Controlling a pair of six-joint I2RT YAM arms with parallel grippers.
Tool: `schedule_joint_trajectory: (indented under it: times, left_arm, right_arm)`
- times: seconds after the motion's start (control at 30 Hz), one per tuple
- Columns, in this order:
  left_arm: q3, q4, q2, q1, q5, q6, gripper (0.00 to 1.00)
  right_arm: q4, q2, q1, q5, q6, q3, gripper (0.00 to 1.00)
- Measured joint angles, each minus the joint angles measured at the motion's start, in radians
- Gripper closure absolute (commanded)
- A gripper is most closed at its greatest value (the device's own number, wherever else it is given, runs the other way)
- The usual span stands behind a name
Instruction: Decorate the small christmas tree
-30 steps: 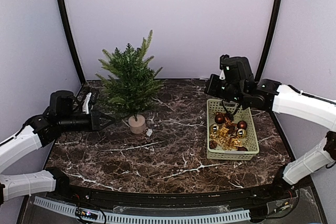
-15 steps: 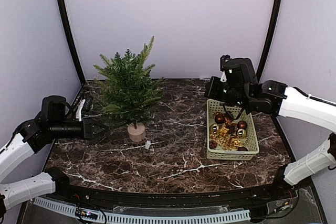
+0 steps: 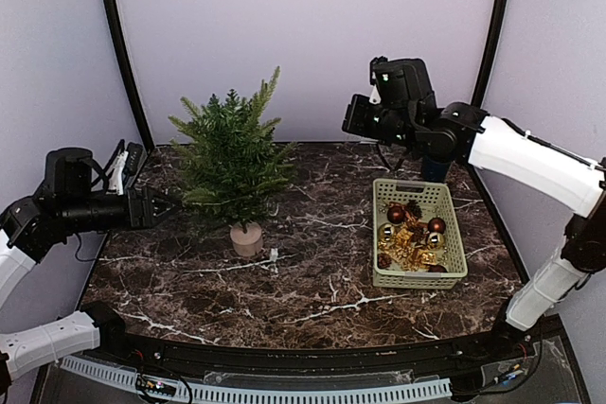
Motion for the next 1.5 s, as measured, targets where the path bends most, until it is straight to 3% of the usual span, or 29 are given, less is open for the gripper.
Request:
schedule_joint_trajectory:
  times: [0.4, 0.63, 0.87, 1.13, 1.5]
  left_arm:
    - [0.543, -0.235, 0.218, 0.000, -0.266, 0.119, 0.26]
    - [0.837, -0.245, 0.426, 0.037, -0.302, 0.230, 0.26]
    - [1.042, -0.138, 0.661, 0.127, -0.151, 0.315, 0.26]
    - [1.070, 0.051, 0.827, 0.132, 0.127, 0.374, 0.26]
    - [1.063, 0.284, 0.940, 0.105, 0.352, 0.164, 0.25]
  right_arm:
    - [-0.008, 0.267, -0.051, -0.061, -0.049, 0.333, 1.00]
    - [-0.002, 0.391, -0.051, -0.091, -0.048, 0.500, 1.00]
    - [0.076, 0.459, -0.051, -0.204, -0.054, 0.588, 1.00]
    - [0.200, 0.508, -0.051, -0.471, -0.117, 0.639, 1.00]
    - [0.343, 0.510, -0.047, -0.700, -0.185, 0.631, 1.00]
